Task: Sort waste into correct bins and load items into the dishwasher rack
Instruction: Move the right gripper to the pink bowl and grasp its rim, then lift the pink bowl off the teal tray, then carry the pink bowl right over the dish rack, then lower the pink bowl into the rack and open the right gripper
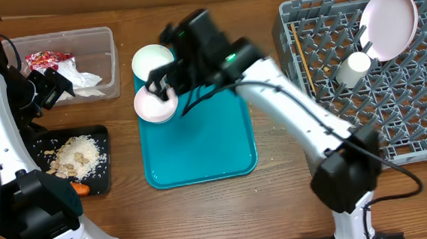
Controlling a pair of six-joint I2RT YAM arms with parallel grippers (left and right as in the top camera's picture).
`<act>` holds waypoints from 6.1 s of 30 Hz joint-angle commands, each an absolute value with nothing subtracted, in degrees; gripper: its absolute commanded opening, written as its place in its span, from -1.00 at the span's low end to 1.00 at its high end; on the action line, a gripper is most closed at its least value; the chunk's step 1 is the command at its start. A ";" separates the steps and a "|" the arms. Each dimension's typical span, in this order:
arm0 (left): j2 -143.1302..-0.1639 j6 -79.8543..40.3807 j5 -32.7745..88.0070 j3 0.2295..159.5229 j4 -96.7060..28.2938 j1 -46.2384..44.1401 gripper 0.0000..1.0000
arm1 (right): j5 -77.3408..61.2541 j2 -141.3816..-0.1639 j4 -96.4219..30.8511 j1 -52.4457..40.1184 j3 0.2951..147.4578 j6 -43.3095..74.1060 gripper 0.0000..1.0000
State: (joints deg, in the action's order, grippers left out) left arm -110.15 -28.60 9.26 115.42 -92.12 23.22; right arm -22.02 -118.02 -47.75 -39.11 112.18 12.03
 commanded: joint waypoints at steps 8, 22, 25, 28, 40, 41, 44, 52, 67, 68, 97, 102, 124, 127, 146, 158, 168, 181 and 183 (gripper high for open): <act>-108.64 -29.39 9.45 115.22 -92.23 22.81 1.00 | 5.48 -124.57 -50.41 -44.49 112.40 34.63 1.00; -108.64 -29.39 9.45 115.22 -92.23 22.81 1.00 | 3.81 -132.60 -50.48 -43.94 111.28 36.07 0.34; -108.64 -29.39 9.47 115.22 -92.20 22.81 0.99 | 5.19 -132.68 -51.09 -43.79 111.26 36.07 0.18; -108.64 -29.39 9.47 115.22 -92.23 22.81 0.99 | 6.07 -132.68 -52.05 -43.48 111.26 36.05 -0.05; -108.64 -29.39 9.45 115.22 -92.23 22.81 1.00 | 17.80 -132.00 -62.70 -39.81 111.55 36.07 -0.10; -108.64 -29.39 9.47 115.22 -92.23 22.81 1.00 | 18.92 -131.66 -63.88 -39.03 111.70 36.07 -0.10; -108.64 -29.39 9.47 115.22 -92.20 22.81 0.99 | 20.53 -130.10 -67.90 -35.88 113.12 36.07 -0.09; -108.64 -29.39 9.47 115.22 -92.23 22.81 1.00 | 18.96 -121.60 -70.61 -32.45 114.85 35.79 -0.07; -108.64 -29.39 9.47 115.22 -92.23 22.81 1.00 | 1.34 -120.60 -51.96 -40.29 101.38 25.04 0.23; -108.64 -29.39 9.45 115.22 -92.23 22.81 1.00 | 1.34 -120.60 -50.83 -40.34 99.88 25.04 0.23; -108.64 -29.39 9.47 115.22 -92.23 22.81 0.99 | 1.19 -120.62 -44.01 -40.56 90.48 25.47 -0.48; -108.64 -29.39 9.47 115.22 -92.23 22.81 0.99 | 1.15 -120.40 -45.65 -40.56 92.90 25.50 -0.63; -108.64 -29.39 9.47 115.22 -92.23 22.81 0.99 | -26.55 -98.32 -63.02 -10.83 105.71 17.63 -0.92; -108.64 -29.39 9.47 115.22 -92.23 22.81 1.00 | -36.93 -98.37 -64.66 -2.15 105.23 13.87 -0.92; -108.64 -29.39 9.47 115.22 -92.23 22.83 1.00 | -68.82 -98.37 -84.27 43.55 93.21 -18.94 -0.92; -108.64 -29.39 9.47 115.22 -92.23 22.81 1.00 | -72.79 -98.37 -75.79 40.66 80.95 -22.79 -0.92; -108.64 -29.39 9.47 115.22 -92.20 22.81 1.00 | -75.57 -98.41 -65.63 36.05 72.58 -22.74 -0.92; -108.64 -29.39 9.45 115.22 -92.23 22.81 1.00 | -64.95 -98.50 -60.36 36.07 72.58 -16.86 -0.90; -108.64 -29.39 9.47 115.22 -92.23 22.81 1.00 | -62.24 -98.48 -57.08 36.07 72.58 -10.55 -0.90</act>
State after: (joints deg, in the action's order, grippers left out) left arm -110.15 -28.60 9.26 115.42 -92.12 23.22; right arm -68.40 -98.94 -59.40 36.16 72.73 -18.37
